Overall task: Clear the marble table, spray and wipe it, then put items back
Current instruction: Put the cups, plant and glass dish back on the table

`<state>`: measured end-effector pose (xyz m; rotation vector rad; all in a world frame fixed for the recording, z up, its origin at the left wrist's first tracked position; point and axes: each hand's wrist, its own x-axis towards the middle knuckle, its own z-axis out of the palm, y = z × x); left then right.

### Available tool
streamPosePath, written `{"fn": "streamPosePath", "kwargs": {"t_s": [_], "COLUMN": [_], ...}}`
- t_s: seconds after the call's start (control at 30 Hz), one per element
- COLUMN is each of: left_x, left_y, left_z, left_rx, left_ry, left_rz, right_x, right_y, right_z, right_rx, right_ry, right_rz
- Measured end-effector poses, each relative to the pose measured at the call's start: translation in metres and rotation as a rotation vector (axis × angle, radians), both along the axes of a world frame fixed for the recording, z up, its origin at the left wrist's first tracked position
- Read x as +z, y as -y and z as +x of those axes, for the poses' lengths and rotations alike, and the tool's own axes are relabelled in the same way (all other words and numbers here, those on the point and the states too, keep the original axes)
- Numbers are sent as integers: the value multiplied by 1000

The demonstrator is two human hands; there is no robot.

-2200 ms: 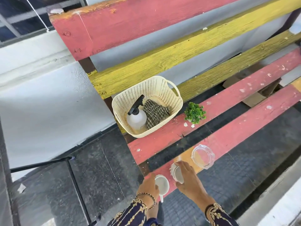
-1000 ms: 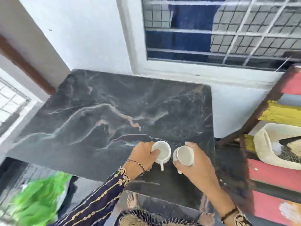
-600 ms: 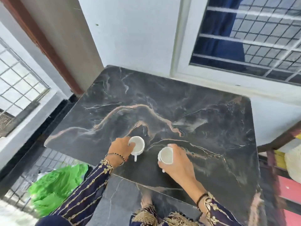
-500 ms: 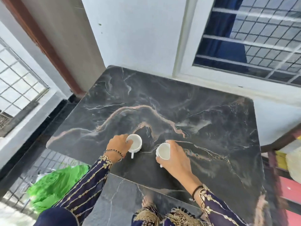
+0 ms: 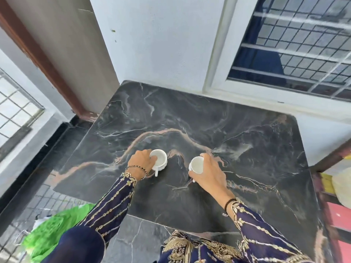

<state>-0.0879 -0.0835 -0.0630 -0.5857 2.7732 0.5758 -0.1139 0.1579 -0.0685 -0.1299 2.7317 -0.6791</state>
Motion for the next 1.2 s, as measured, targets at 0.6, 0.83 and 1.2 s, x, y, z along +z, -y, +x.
{"fn": "streamPosePath", "kwargs": {"t_s": [0.6, 0.83, 1.2], "left_x": [4, 38, 87], "left_y": [2, -13, -117], "left_z": [-1, 14, 13], "left_rx": [41, -13, -257], "left_ry": [45, 157, -168], "left_rz": [-46, -272, -349], "right_x": [6, 18, 35], "right_y": [-1, -22, -94], "right_z": [18, 24, 36], "right_rx": [110, 67, -62], "right_ry": [29, 33, 34], "right_rz": [90, -6, -230]}}
